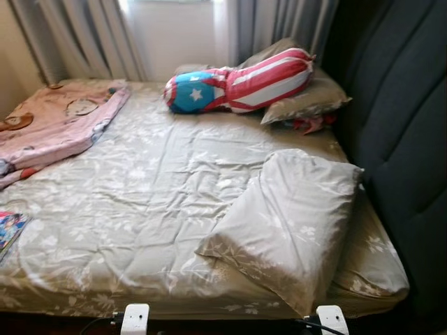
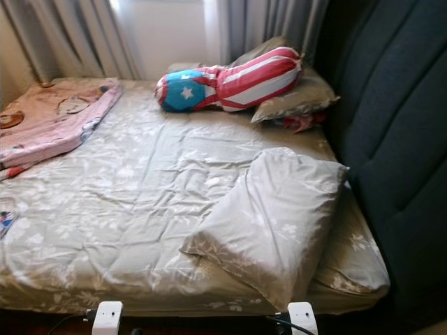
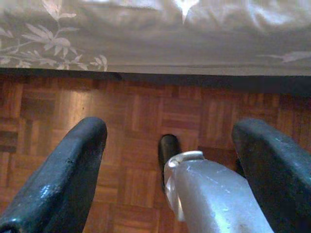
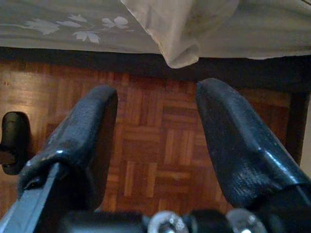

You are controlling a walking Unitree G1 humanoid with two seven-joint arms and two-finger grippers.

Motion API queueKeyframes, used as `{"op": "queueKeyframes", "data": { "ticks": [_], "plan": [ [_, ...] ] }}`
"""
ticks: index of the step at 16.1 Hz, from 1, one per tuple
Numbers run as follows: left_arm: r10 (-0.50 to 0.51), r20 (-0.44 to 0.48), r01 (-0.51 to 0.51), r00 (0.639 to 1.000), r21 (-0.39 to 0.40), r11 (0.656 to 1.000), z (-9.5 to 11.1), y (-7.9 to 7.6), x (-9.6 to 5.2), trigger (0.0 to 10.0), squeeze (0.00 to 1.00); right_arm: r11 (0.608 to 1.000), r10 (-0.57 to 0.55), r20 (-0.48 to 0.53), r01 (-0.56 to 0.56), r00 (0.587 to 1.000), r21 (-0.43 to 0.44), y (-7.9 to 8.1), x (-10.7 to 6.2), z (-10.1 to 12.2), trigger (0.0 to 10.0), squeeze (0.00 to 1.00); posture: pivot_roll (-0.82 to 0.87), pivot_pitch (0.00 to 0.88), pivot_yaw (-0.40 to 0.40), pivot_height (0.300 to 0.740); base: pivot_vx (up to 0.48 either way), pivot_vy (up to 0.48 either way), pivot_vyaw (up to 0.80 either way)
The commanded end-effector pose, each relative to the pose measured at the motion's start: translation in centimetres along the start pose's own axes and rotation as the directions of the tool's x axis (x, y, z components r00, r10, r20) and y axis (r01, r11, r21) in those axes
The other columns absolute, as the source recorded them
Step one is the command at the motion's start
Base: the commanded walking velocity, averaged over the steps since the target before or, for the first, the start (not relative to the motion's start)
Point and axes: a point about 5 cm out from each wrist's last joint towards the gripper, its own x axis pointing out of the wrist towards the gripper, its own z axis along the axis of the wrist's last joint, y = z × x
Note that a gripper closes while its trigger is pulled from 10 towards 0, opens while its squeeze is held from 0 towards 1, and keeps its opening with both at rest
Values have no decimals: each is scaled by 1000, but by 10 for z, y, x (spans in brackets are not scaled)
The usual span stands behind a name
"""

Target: Clean up the room

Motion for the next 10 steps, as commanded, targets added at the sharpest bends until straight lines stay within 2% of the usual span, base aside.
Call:
{"op": "queueKeyframes", "data": {
  "ticks": [1,3,10],
  "plan": [
    [3,-11,-3,1000,18,1000,-1,0,0,10000,0,1000,-1,1,1,1000,16,1,0,-2,10000,0,-38,0,-55,740,0,0,0],
    [0,-7,0,1000,19,1000,1,-1,1,10000,0,1000,4,-7,-4,1000,17,10,1,-3,10000,0,-38,0,-54,740,0,0,0],
    [-7,-1,7,1000,19,1000,2,-2,1,10000,0,1000,7,-6,-7,1000,26,21,3,1,10000,0,-39,0,-52,740,0,0,0]
  ]
}}
